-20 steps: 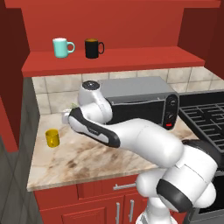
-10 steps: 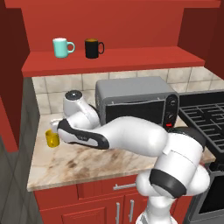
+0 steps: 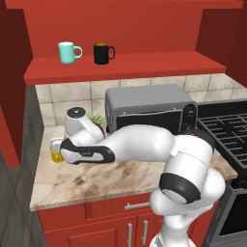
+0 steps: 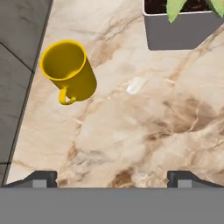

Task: Pick the mug on the counter and place it in the cabinet with the handle facing the right, like the mugs already inside.

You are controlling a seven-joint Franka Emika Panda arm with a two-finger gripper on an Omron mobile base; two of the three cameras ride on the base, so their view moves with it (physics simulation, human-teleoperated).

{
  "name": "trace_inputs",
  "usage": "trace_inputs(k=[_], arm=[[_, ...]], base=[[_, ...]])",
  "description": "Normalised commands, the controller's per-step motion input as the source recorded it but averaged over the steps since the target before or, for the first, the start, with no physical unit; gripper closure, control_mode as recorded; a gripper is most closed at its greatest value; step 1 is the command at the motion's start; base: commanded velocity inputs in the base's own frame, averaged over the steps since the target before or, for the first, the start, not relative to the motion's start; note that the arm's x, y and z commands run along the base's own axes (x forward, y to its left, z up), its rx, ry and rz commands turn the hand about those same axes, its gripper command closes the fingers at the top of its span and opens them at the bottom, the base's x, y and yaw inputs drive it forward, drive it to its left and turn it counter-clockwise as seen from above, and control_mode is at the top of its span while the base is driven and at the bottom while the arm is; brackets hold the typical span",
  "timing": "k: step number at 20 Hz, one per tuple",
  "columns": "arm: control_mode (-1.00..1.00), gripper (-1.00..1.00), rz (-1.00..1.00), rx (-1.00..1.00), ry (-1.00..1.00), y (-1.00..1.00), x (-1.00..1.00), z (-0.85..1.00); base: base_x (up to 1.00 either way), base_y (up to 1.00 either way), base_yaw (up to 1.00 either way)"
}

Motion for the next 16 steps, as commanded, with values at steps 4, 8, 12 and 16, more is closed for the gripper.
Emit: trace_inputs(k=[4, 8, 12, 16], arm=[[-1.0, -1.0, 0.04, -0.01, 0.04, 0.36, 0.12, -0.11], [-1.0, -1.0, 0.01, -0.01, 0.02, 0.32, 0.17, -0.08], [-1.0, -1.0, 0.0, 0.0, 0.01, 0.18, 0.22, -0.19], [-1.0, -1.0, 0.0, 0.0, 0.0, 0.22, 0.18, -0.23]], base=[[0.0, 0.0, 0.0], [0.0, 0.0, 0.0], [0.0, 0.0, 0.0], [0.0, 0.0, 0.0]])
